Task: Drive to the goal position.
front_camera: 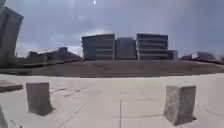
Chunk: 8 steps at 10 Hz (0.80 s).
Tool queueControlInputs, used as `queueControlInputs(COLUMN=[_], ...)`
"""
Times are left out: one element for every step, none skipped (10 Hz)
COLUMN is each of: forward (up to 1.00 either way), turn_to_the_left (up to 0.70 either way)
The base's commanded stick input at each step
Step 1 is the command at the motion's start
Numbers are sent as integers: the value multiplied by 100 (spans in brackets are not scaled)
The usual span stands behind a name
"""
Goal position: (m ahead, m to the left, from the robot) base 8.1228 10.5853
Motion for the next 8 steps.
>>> queueControlInputs(forward=[100,100,100,100,100,100,100,100], turn_to_the_left=[12,12,22,40,40,40,40,40])
